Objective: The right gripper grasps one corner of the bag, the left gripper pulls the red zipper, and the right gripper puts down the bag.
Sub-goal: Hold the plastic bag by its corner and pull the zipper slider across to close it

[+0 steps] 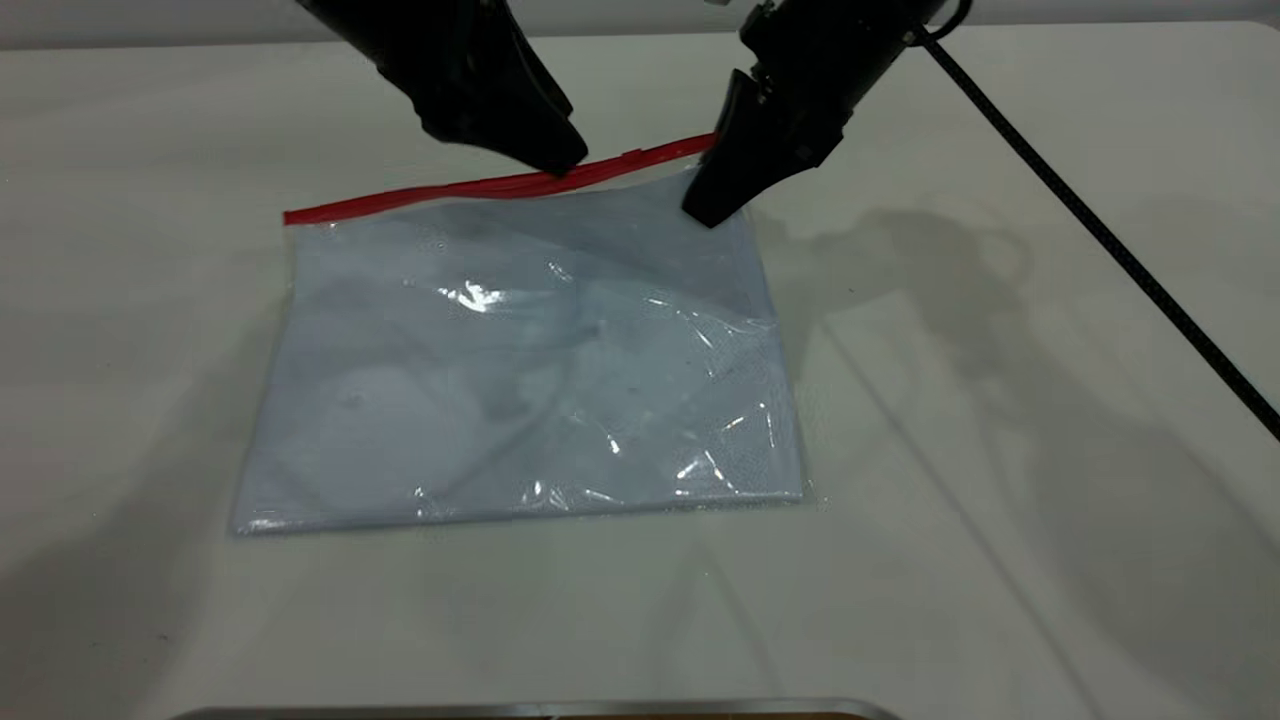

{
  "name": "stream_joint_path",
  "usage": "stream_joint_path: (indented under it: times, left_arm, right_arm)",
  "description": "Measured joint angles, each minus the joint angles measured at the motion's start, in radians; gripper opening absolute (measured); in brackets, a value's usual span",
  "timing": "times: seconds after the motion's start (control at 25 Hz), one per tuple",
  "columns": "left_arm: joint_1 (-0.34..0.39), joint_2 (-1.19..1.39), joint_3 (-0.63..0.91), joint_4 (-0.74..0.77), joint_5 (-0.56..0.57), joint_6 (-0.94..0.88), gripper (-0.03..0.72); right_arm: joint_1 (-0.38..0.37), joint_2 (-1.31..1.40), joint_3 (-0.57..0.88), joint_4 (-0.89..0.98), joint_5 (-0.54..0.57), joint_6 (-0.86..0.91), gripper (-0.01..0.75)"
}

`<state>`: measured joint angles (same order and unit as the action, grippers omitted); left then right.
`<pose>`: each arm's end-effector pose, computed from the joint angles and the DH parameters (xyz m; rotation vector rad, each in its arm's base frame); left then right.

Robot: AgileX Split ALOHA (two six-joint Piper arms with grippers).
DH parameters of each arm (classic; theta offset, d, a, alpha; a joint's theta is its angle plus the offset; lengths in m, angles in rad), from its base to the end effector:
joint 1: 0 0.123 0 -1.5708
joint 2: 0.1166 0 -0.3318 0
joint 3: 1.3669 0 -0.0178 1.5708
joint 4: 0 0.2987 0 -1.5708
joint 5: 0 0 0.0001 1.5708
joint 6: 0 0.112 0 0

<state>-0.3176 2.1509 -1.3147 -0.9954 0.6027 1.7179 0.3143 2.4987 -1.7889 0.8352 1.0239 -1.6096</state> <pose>0.4467 -0.2030 0.0990 1.4879 2.0602 -0.4751 0.5009 0.2374 0.0439 -1.7589 1.9989 0.8226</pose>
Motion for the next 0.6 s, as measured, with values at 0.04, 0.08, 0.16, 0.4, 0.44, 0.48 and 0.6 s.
stream_joint_path:
  times: [0.04,0.08,0.16,0.4,0.44,0.48,0.6]
  left_arm:
    - [0.000,0.007,0.000,-0.012,-0.001,0.004,0.464]
    - [0.000,0.012,0.000,-0.025,-0.006,0.007,0.464]
    - [0.000,0.019,-0.001,-0.055,-0.012,0.024,0.464]
    - [0.000,0.048,-0.003,-0.157,-0.016,0.105,0.464]
    - [0.000,0.057,-0.007,-0.170,-0.016,0.116,0.464]
    - [0.000,0.067,-0.010,-0.188,-0.016,0.126,0.464]
    - [0.000,0.085,-0.012,-0.235,-0.016,0.155,0.464]
  right_arm:
    - [0.002,0.000,-0.001,-0.001,0.004,-0.003,0.035]
    - [0.005,0.000,-0.001,-0.001,0.006,-0.008,0.035]
    - [0.005,0.000,-0.001,-0.001,0.009,-0.016,0.035]
    - [0.005,0.000,-0.001,-0.001,0.011,-0.022,0.035]
    - [0.005,0.000,-0.001,-0.001,0.011,-0.022,0.035]
    - [0.005,0.000,-0.001,-0.001,0.011,-0.022,0.035]
    - [0.005,0.000,-0.001,-0.001,0.011,-0.024,0.035]
